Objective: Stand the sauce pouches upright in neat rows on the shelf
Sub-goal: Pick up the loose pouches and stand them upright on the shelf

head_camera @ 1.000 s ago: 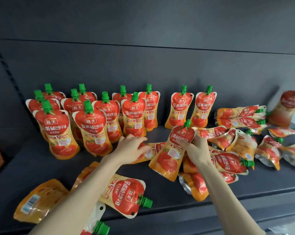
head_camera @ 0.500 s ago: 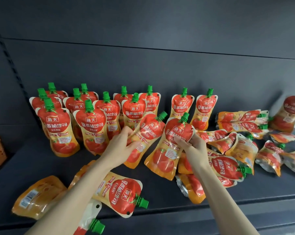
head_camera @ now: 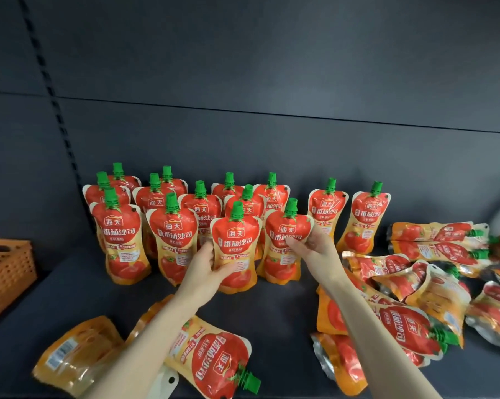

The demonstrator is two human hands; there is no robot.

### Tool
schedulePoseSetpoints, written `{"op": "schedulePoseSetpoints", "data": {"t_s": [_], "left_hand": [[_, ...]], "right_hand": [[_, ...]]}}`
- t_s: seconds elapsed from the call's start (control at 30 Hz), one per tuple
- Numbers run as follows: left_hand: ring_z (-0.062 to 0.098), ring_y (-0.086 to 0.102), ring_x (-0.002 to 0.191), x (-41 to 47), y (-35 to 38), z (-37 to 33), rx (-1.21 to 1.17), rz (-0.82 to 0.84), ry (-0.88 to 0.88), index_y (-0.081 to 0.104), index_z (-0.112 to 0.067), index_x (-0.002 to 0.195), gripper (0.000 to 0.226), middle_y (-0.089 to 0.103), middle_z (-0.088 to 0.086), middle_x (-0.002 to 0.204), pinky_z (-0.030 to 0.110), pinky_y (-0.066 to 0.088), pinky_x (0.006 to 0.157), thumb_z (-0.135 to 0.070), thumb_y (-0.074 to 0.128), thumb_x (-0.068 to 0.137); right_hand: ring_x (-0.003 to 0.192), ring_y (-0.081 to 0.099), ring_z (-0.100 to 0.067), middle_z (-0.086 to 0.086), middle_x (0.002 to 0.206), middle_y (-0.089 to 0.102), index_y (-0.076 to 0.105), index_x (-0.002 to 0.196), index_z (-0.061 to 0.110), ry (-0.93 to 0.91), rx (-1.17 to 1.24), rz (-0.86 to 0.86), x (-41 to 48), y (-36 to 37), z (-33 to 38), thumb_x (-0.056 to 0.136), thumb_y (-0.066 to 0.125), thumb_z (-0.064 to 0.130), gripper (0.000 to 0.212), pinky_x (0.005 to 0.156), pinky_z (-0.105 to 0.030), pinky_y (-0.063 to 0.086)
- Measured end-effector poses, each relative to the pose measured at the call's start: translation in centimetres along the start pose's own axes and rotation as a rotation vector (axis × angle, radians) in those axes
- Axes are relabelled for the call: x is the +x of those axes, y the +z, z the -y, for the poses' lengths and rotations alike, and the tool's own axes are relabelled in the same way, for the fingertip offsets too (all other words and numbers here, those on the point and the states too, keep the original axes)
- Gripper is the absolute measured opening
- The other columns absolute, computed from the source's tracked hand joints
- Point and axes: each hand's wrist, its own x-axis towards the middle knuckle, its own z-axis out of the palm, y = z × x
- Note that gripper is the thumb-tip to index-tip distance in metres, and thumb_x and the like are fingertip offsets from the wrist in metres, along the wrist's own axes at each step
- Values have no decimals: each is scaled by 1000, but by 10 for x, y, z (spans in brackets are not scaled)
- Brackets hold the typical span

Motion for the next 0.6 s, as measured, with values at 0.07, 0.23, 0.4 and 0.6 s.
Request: {"op": "schedulePoseSetpoints", "data": {"t_s": [0.07,0.23,0.4,0.6], "left_hand": [[5,51,111,0,1,1,41,10,-2,44,-29,121,49,56,-17,111,25,43,95,-20,70,80],[13,52,119,1,2,5,115,-15,13,45,-21,128,57,57,-4,125,41,44,102,-21,72,78],[13,56,116,4,4,4,79,-10,34,46,-25,122,52,60,-6,121,39,47,100,-17,72,78],[14,53,120,5,10,4,69,-9,19,43,-21,130,58,57,-4,128,43,45,102,-20,71,80]], "right_hand": [[102,65,-11,2,111,67,53,119,16,15,-88,50,4,1,-5,79,73,13,45,85,-25,54],[100,60,-7,7,109,63,50,120,17,28,-281,-34,0,8,-22,75,76,11,52,80,-15,49],[96,58,-7,8,106,62,54,120,14,5,-337,-96,-2,4,-22,78,73,12,46,84,-21,49],[96,58,-6,6,107,61,53,120,13,46,-335,-69,-1,1,-21,79,73,14,45,75,-11,46]]}}
